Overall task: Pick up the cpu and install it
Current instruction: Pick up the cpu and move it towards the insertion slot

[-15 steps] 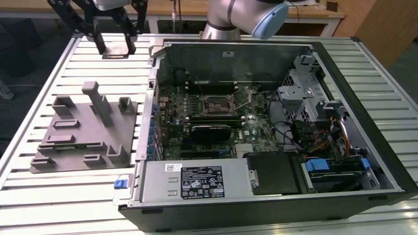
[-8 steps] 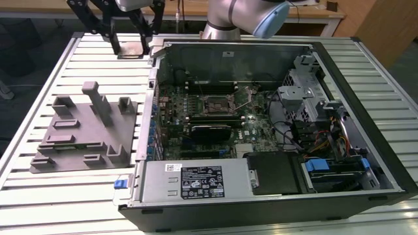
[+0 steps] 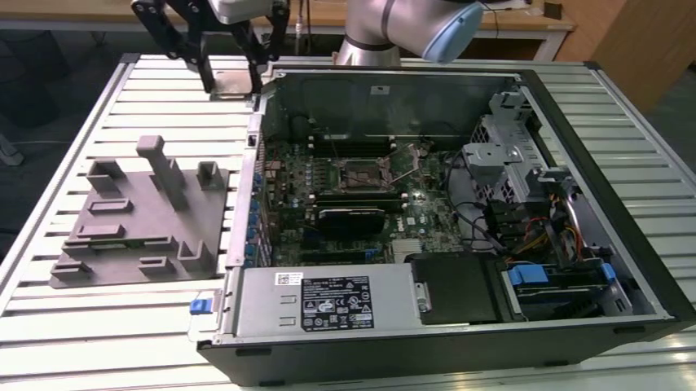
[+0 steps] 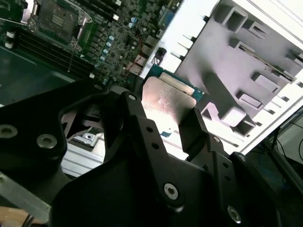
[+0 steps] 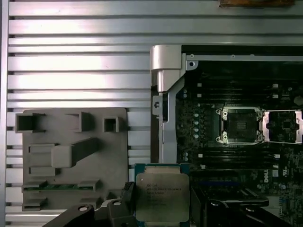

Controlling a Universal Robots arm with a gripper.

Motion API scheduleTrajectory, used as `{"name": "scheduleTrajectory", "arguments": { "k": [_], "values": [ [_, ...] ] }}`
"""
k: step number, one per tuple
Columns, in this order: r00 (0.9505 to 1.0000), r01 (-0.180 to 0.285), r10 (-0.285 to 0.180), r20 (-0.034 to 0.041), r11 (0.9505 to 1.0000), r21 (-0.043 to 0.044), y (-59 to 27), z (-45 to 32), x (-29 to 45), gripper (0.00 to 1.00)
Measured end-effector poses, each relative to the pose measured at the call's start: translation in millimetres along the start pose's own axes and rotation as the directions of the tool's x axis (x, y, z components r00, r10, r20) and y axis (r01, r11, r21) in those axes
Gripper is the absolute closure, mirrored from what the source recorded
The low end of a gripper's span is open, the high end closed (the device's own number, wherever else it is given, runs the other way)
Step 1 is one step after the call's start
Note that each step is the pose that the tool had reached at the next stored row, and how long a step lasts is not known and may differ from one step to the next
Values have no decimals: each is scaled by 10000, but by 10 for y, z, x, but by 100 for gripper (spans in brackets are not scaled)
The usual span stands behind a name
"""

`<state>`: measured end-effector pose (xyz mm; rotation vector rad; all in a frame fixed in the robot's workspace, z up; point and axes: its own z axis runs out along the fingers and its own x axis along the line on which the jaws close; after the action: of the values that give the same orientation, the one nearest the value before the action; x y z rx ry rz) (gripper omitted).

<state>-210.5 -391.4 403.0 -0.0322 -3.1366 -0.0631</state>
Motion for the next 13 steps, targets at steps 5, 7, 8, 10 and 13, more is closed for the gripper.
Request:
{"name": "scheduleTrajectory", "arguments": {
  "k": [5,7,8,10,13],
  "values": [
    [10000,-3,3,-1,10000,-3,19,38,-204,46],
    [10000,-4,4,0,10000,-4,25,55,-289,46],
    [10000,-5,5,-1,10000,-4,29,62,-331,46],
    [10000,-7,7,-1,10000,-3,37,76,-412,46],
    [10000,-12,12,0,10000,-4,51,94,-531,46]
  ]
}}
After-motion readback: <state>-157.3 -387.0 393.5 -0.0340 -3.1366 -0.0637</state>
